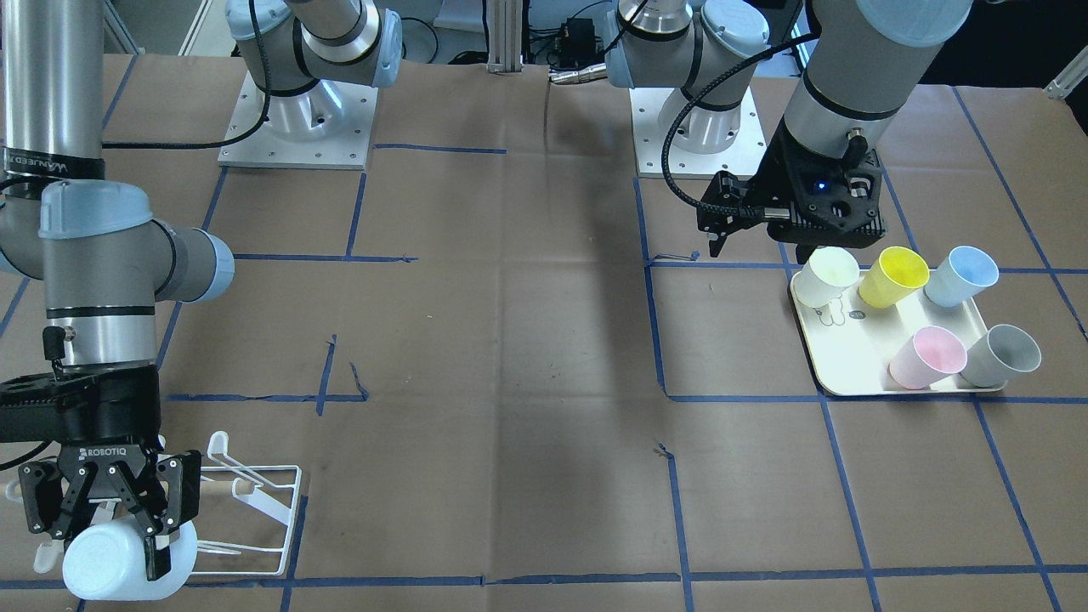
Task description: Transfer IKEA cup to right arm and place on rack
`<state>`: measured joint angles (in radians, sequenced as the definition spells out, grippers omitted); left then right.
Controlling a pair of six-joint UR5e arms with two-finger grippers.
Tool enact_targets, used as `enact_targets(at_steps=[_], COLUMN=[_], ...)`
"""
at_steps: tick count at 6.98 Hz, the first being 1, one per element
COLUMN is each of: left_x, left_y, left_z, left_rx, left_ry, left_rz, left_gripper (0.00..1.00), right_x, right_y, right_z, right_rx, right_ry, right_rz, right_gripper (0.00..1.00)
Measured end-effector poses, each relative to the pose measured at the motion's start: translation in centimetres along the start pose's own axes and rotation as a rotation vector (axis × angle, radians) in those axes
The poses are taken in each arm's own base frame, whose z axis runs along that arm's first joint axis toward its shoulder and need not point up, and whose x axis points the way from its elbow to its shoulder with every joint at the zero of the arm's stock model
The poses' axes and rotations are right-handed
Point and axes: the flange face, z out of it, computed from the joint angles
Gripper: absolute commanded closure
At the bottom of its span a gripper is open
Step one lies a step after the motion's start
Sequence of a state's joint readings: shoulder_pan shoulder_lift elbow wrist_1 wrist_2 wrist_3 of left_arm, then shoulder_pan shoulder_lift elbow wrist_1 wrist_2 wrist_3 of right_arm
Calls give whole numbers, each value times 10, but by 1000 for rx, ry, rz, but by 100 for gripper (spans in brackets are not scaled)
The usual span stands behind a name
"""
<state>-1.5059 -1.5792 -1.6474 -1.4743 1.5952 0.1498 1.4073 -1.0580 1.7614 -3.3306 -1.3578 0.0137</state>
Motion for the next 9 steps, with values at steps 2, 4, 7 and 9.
enact_targets(at_steps=[2, 4, 7, 9], left_x=[-49, -117, -203, -214], left_y=[16, 44, 92, 107], left_z=[19, 53, 95, 119], left_rx=[-36, -82, -126, -116], left_ry=[11, 39, 87, 87], left_rz=[-54, -91, -119, -132], left_gripper=[1, 2, 2, 2], right_x=[2, 2, -2, -8], right_y=[8, 21, 35, 36], right_z=[6, 8, 14, 15], right_rx=[-14, -40, -66, -75], right_ry=[2, 2, -4, -15], right_rz=[-4, 1, 9, 6], right_gripper=[83, 74, 0, 0])
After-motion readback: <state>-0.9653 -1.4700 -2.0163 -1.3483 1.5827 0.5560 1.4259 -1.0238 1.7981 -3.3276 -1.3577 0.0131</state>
